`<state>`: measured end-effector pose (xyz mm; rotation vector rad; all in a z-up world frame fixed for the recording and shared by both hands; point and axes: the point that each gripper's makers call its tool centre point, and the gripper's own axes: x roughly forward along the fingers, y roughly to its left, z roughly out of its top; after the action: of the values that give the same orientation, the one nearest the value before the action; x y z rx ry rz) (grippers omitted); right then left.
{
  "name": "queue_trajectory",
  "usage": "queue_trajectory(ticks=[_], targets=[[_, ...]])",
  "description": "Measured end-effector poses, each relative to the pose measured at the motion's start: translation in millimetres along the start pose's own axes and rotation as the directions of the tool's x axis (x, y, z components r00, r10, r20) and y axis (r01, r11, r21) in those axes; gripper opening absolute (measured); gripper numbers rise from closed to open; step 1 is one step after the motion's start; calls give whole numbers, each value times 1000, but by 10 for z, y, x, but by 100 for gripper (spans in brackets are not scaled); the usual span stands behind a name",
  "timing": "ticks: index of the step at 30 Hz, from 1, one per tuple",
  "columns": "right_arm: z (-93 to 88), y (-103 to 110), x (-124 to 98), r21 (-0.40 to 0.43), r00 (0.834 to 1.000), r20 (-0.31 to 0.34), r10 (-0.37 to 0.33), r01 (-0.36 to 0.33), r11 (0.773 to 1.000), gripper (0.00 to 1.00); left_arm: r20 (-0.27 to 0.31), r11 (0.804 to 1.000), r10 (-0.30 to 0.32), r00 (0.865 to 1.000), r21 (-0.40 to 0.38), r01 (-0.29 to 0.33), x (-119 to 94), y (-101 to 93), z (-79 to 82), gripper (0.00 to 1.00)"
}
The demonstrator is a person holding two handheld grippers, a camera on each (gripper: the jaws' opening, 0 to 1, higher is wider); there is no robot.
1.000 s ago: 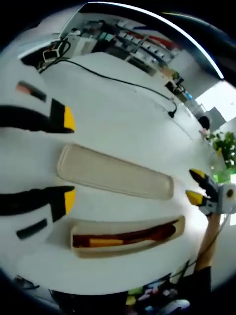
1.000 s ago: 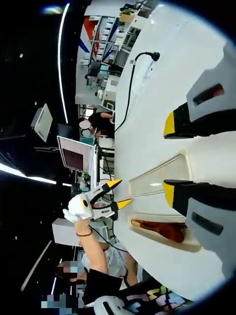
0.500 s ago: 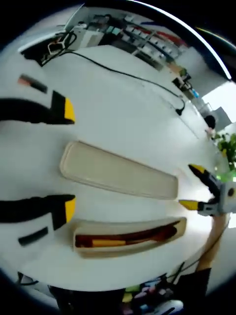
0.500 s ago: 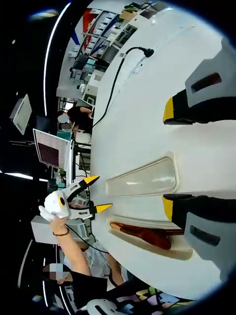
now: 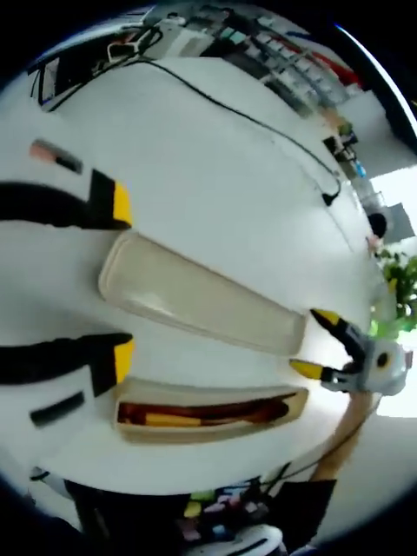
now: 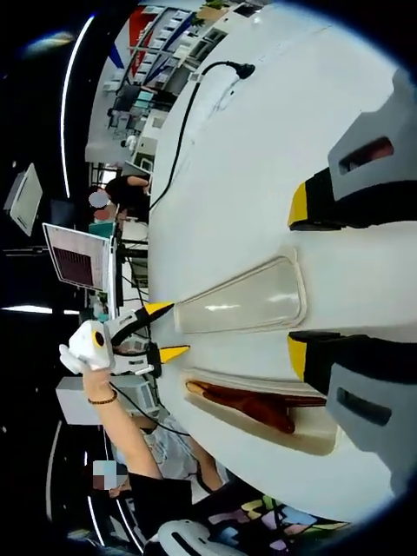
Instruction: Arrange the utensils inside the cutlery case until each visible utensil rests in its matching compartment.
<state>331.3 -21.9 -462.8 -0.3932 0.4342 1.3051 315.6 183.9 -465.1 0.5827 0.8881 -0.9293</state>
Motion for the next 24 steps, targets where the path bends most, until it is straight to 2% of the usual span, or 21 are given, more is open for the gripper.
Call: queue_trajectory(ticks=[3, 6, 7, 17, 18, 19, 20, 21, 22, 24], targets=[[-4, 24, 20, 5, 1000, 0, 7, -7, 1000, 42, 12, 1000, -7, 1000, -11, 7, 7, -10, 4, 49], [25, 10, 44, 1, 1000, 24, 6, -6, 1000, 41, 29, 998, -37, 999, -52, 38, 27, -37, 10, 43], [27, 14, 54, 6, 999, 31, 10, -11, 1000, 41, 45, 998, -39, 998, -38, 41, 30, -42, 22, 43], [24, -24, 1, -28, 996, 83, -33, 36, 999, 38, 73, 998, -25, 997, -50, 29, 18, -31, 27, 42], [10, -53, -15, -22, 996, 79, -49, 51, 998, 25, 74, 999, -12, 997, -51, 16, 12, -23, 24, 42], [-14, -119, -44, -50, 995, 63, -81, 84, 995, 7, 61, 998, 22, 998, -56, -18, -8, 21, -6, 41], [-16, -195, -71, -85, 990, 65, -124, 130, 988, 2, 84, 999, 15, 996, -29, -12, -4, 10, 28, 41], [7, -182, -68, -41, 988, 101, -118, 122, 992, 0, 93, 1000, 19, 995, -1, -19, -3, 12, 47, 41], [-62, -128, -77, 24, 993, 79, -91, 89, 996, 0, 94, 1000, 21, 995, -6, -20, 6, -12, 50, 40], [-45, -120, -54, 15, 992, 98, -79, 78, 997, 0, 96, 1000, 24, 995, -11, -23, 8, 4, 60, 40]])
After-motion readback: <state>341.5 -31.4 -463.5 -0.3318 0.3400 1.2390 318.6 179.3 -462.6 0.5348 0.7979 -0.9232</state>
